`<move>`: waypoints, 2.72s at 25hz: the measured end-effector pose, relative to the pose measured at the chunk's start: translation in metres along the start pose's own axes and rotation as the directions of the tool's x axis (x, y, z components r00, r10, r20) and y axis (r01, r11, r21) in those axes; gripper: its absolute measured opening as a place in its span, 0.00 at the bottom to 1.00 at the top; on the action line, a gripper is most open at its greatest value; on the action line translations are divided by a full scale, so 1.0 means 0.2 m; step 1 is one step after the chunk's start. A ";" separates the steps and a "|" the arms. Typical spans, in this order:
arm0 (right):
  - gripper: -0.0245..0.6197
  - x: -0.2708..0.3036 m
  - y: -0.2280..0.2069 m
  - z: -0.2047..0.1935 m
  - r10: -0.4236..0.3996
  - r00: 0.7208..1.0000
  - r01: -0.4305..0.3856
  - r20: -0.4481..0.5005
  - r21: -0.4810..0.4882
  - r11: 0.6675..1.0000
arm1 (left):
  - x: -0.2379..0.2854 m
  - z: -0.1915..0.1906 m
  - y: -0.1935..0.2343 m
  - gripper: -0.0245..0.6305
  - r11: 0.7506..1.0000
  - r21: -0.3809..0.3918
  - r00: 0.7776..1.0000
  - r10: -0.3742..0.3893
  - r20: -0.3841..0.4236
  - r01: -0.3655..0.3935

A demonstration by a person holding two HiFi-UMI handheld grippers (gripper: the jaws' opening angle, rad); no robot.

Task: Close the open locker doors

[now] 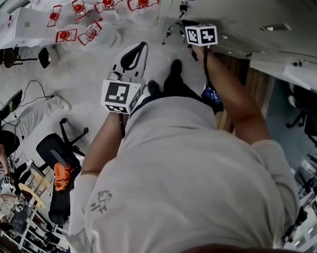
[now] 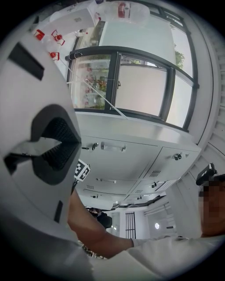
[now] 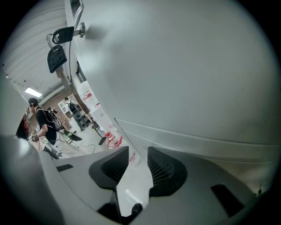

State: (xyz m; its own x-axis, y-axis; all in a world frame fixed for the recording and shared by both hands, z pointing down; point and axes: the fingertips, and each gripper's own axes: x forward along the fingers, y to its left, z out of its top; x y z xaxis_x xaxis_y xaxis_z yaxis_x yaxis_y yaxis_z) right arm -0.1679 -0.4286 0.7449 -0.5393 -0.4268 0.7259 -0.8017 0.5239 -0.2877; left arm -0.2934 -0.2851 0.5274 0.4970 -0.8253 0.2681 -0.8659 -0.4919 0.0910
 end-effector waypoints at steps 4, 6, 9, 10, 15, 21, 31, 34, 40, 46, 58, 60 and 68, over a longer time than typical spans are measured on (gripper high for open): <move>0.25 0.00 0.00 0.00 0.006 1.000 -0.006 0.005 -0.004 1.000 | 0.00 -0.01 0.00 0.03 1.000 -0.002 1.000 0.004 -0.005 -0.004; 0.25 -0.01 0.01 0.00 0.008 1.000 -0.007 0.012 -0.004 1.000 | -0.01 -0.01 0.00 0.03 1.000 -0.002 1.000 0.006 -0.006 -0.006; 0.25 -0.03 0.02 0.00 0.009 1.000 -0.009 0.021 -0.009 1.000 | -0.02 -0.01 -0.01 0.03 1.000 -0.002 1.000 0.005 -0.005 -0.005; 0.25 -0.05 0.03 -0.01 0.011 1.000 -0.011 0.022 -0.009 1.000 | -0.03 -0.01 -0.02 0.03 1.000 -0.002 1.000 0.004 -0.003 -0.004; 0.25 -0.16 0.09 -0.02 0.025 0.998 -0.025 0.062 -0.007 1.000 | -0.07 -0.01 -0.03 0.03 1.000 0.006 1.000 -0.001 0.007 0.001; 0.25 -0.42 0.17 0.04 0.048 0.983 -0.047 0.178 -0.010 0.999 | -0.12 0.00 -0.07 0.03 1.000 -0.001 1.000 -0.023 0.005 0.023; 0.24 -0.95 0.45 0.13 0.095 0.919 -0.022 0.383 -0.189 0.982 | -0.17 0.12 -0.18 0.03 0.996 0.066 0.995 -0.062 0.082 0.057; 0.21 -1.07 0.51 0.12 0.092 0.895 0.010 0.437 -0.225 0.974 | -0.18 0.14 -0.20 0.03 0.995 0.072 0.993 -0.073 0.096 0.066; 0.10 -1.32 0.61 0.12 0.087 0.837 0.093 0.540 -0.297 0.950 | -0.21 0.20 -0.26 0.03 0.993 0.091 0.988 -0.093 0.123 0.082; 0.04 -1.50 0.65 0.11 0.108 0.771 0.138 0.627 -0.330 0.934 | -0.23 0.25 -0.31 0.03 0.992 0.086 0.983 -0.100 0.154 0.087; 0.04 -1.73 0.65 0.07 0.131 0.748 0.138 0.651 -0.345 0.928 | -0.19 0.28 -0.49 0.03 0.989 0.090 0.977 -0.128 0.173 0.113; 0.04 -1.82 0.65 0.06 0.136 0.738 0.138 0.661 -0.345 0.928 | -0.20 0.30 -0.56 0.03 0.988 0.108 0.976 -0.132 0.173 0.114; 0.04 -2.19 0.43 -0.16 0.144 0.728 0.125 0.671 -0.335 0.934 | -0.14 0.35 -1.03 0.03 0.985 0.116 0.975 -0.144 0.168 0.125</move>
State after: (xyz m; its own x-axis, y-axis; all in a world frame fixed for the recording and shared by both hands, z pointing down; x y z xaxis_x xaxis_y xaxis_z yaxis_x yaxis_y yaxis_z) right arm 0.0083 -0.1731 0.4224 -0.6805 -0.7296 0.0678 -0.7295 0.6832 0.0314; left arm -0.1246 -0.1805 0.4348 0.6187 -0.7807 0.0877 -0.7843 -0.6202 0.0118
